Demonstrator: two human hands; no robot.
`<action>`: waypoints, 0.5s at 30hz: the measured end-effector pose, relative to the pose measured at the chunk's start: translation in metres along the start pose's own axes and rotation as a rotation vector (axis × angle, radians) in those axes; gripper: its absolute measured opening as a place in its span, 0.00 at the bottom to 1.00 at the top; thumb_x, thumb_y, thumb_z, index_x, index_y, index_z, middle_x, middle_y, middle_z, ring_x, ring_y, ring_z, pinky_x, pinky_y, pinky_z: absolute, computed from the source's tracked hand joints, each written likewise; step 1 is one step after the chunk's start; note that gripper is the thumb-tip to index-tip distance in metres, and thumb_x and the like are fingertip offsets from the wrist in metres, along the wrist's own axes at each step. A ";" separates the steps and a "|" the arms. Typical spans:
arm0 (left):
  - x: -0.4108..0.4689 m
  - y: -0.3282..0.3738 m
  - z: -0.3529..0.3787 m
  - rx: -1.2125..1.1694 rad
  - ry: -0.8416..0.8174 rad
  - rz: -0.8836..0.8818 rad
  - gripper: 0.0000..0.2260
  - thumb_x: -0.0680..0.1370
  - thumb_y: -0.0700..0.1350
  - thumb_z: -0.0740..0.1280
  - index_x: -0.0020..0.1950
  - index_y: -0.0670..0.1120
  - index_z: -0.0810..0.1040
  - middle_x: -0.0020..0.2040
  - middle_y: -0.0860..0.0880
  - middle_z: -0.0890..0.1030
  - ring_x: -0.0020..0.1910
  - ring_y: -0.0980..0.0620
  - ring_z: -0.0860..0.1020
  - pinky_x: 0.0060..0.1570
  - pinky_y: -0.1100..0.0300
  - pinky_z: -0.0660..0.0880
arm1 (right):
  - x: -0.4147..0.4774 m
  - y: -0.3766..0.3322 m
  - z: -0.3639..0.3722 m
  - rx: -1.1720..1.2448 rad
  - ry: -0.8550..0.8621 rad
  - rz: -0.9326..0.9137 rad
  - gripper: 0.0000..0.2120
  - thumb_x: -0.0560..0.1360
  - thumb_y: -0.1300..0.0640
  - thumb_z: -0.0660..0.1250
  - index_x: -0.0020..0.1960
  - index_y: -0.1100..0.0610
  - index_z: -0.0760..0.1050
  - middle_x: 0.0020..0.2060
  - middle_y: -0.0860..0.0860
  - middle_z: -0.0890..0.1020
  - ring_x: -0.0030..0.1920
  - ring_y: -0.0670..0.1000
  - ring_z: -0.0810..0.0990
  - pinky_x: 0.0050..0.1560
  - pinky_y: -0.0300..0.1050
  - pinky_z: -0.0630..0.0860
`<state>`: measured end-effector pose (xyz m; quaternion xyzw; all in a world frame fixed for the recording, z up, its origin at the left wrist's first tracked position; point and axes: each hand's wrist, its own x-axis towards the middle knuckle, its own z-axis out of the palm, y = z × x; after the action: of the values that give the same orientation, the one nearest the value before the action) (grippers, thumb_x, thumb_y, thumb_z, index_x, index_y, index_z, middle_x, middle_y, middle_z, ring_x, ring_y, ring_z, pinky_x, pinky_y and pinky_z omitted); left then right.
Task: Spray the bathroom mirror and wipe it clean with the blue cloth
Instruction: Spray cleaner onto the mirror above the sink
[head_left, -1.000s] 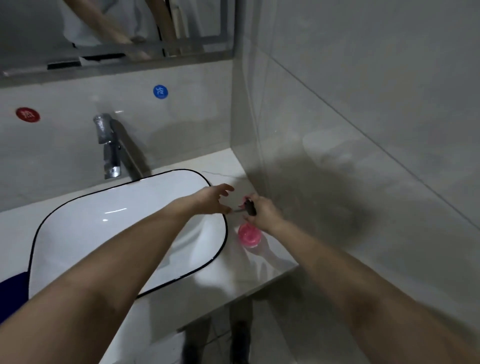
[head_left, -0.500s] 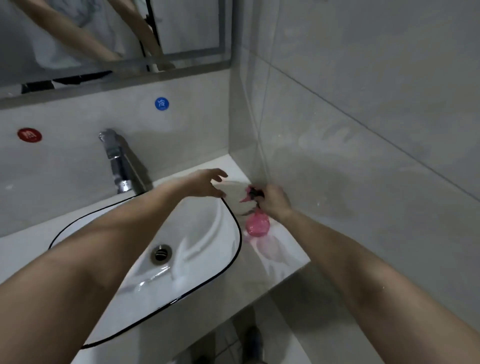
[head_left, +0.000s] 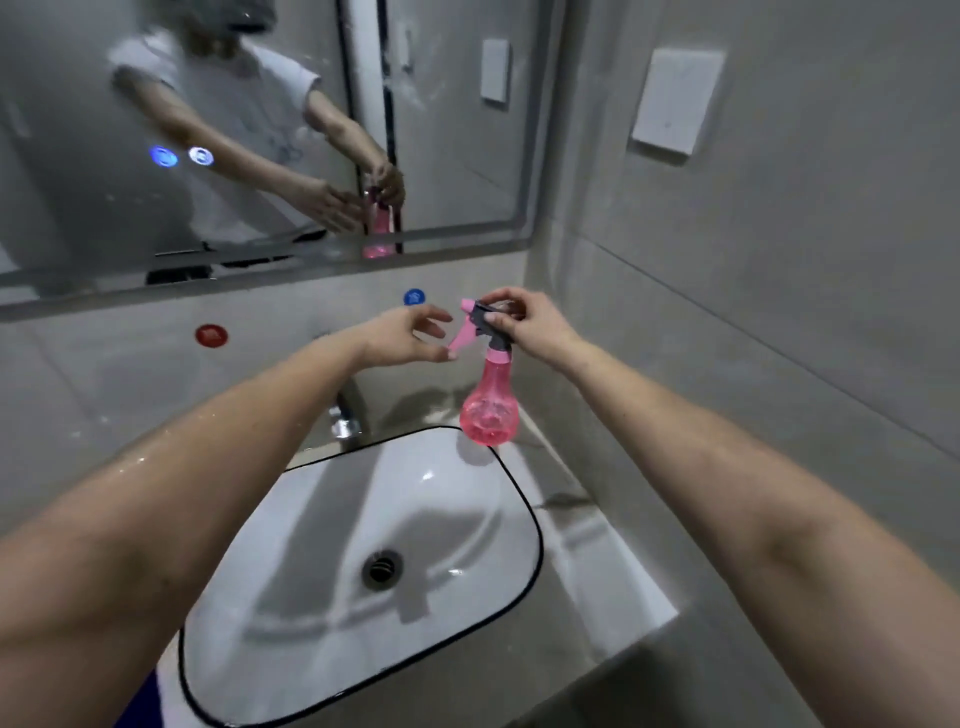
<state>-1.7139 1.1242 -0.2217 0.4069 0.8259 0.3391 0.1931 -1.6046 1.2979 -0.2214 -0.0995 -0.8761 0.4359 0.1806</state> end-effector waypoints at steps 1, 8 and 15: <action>-0.007 -0.002 -0.010 -0.047 0.043 -0.005 0.26 0.72 0.43 0.73 0.67 0.44 0.69 0.57 0.45 0.75 0.50 0.52 0.76 0.56 0.60 0.73 | 0.005 -0.006 0.008 0.016 -0.027 -0.021 0.11 0.75 0.67 0.66 0.57 0.64 0.76 0.45 0.58 0.81 0.38 0.35 0.78 0.43 0.27 0.72; -0.062 -0.016 -0.060 -0.218 0.331 -0.028 0.09 0.72 0.37 0.71 0.50 0.43 0.77 0.40 0.48 0.77 0.38 0.54 0.75 0.45 0.65 0.72 | 0.017 -0.052 0.070 0.120 -0.220 -0.138 0.10 0.75 0.68 0.66 0.56 0.65 0.76 0.51 0.63 0.82 0.48 0.51 0.79 0.50 0.37 0.75; -0.101 -0.030 -0.066 -0.257 0.425 -0.102 0.03 0.72 0.41 0.72 0.43 0.48 0.81 0.37 0.49 0.80 0.34 0.60 0.76 0.38 0.70 0.74 | 0.012 -0.077 0.094 0.141 -0.328 -0.197 0.10 0.74 0.63 0.69 0.56 0.62 0.78 0.49 0.59 0.83 0.49 0.51 0.81 0.54 0.45 0.77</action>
<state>-1.7091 1.0029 -0.1934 0.2564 0.8176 0.5090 0.0824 -1.6548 1.1877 -0.2096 0.0719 -0.8667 0.4866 0.0837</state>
